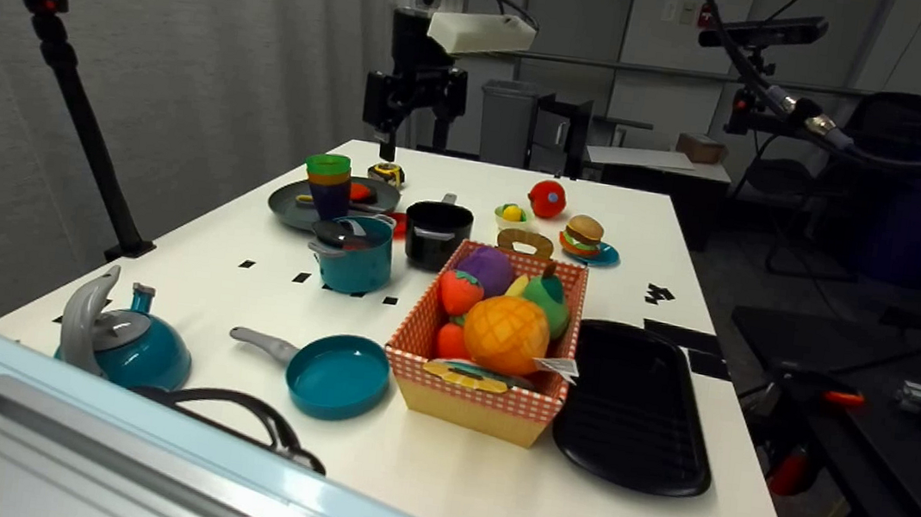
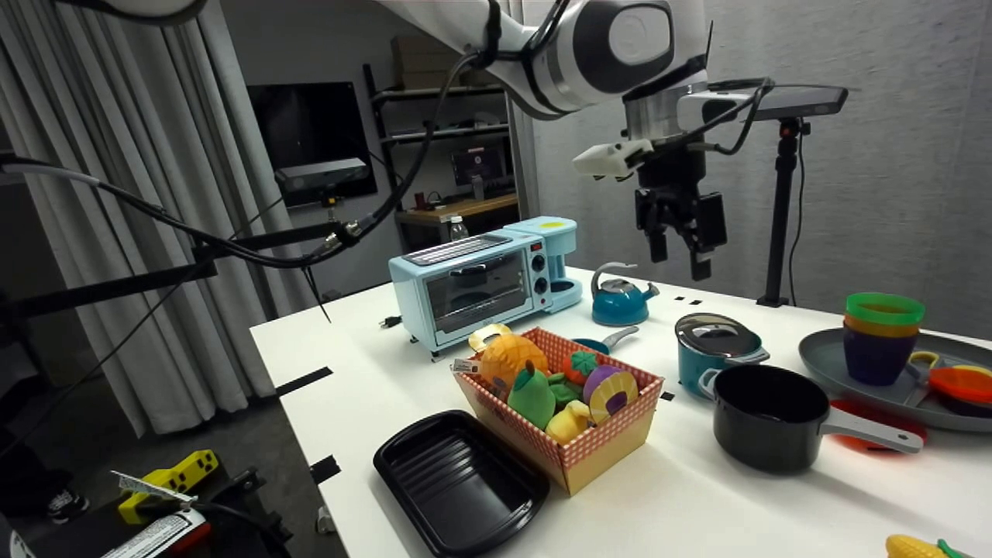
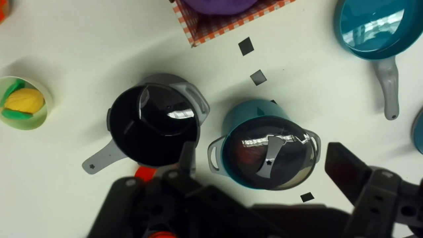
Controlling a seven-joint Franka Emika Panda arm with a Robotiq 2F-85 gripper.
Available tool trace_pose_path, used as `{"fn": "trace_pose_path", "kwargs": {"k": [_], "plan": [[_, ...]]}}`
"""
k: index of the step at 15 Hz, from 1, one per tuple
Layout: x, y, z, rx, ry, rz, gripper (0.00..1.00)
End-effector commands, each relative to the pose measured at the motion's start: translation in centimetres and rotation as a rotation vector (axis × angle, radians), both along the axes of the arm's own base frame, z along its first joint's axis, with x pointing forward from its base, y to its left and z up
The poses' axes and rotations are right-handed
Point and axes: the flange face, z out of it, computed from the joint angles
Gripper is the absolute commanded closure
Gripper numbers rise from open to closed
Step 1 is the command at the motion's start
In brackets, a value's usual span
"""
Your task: Take the lid from the blue pot and put it on the table
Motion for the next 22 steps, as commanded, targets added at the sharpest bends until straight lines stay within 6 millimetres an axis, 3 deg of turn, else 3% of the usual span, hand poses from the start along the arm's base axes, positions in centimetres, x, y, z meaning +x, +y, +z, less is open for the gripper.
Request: {"fn": "trace_pose_path", "kwargs": {"k": [1,6,7,14,22], "plan": [[3.1,-0.9,-2.6,0.094,0.013,0.011,0.0],[4.5,-1.5,-4.0,0.17,0.058,0.017,0.0],[3.4,-0.5,-4.4,0.125,0.064,0.007,0.0],[4.2,-0.9,-4.5,0.122,0.048,0.001,0.0],[5.0,-1.9,-8.1,0.049,-0.066,-0.038,0.0]]}}
